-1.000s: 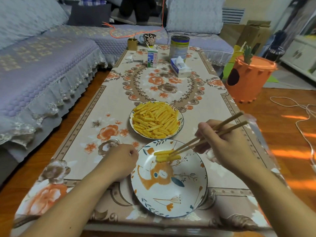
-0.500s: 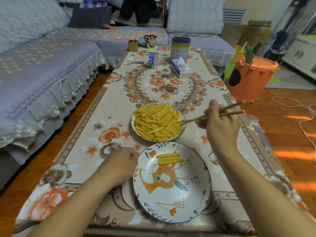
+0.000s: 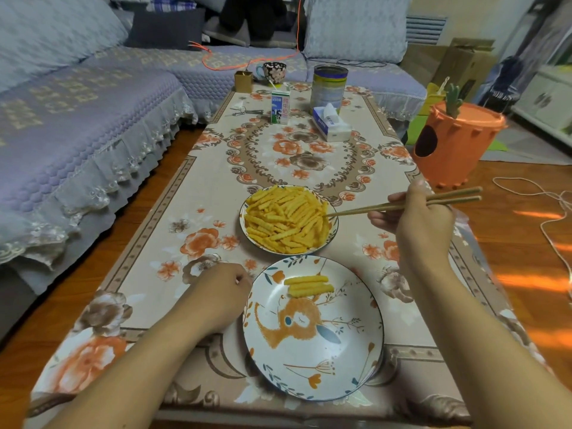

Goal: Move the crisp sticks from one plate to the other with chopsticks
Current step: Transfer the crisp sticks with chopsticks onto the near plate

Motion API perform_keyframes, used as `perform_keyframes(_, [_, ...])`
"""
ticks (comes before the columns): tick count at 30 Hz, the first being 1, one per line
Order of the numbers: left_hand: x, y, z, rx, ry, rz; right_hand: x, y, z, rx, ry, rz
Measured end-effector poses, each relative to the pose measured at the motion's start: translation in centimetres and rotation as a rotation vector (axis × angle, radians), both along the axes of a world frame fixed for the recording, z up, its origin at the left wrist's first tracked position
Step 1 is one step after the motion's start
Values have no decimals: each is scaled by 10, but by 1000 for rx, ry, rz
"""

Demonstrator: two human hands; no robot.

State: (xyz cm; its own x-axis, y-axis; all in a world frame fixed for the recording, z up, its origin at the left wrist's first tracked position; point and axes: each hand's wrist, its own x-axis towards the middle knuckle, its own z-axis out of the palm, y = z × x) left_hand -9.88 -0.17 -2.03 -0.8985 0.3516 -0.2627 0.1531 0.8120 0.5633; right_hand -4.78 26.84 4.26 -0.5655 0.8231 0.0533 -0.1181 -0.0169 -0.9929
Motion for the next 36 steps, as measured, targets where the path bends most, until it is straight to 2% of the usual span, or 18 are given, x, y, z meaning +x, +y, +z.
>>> perform_keyframes(4, [1,3,-2,8,-1,-11,18,-1,22,81,109,142])
perform_keyframes(9, [0,5,-3,-12,8,-4,42,-21,37,424,-20,479])
perform_keyframes(13, [-1,4,-5,-9,4,0,39,-34,24,743,-97,612])
perform_keyframes(16, [-1,4,-6,-5,9,-3,36,-38,17,857,-107,672])
perform_keyframes(18, [-1,5,-6,-6,11,-13,37,-36,17,754,-83,665])
perform_keyframes(22, [-2,5,-6,-13,20,-23,40,-20,26,480,-43,515])
perform_keyframes(26, [-2,4,-6,-17,31,-26,40,-14,23,438,-104,481])
perform_keyframes(31, [-2,5,-8,-30,49,-24,26,-7,11,293,-30,145])
perform_keyframes(36, [-2,6,-9,-20,27,-19,11,-14,-2,253,-81,111])
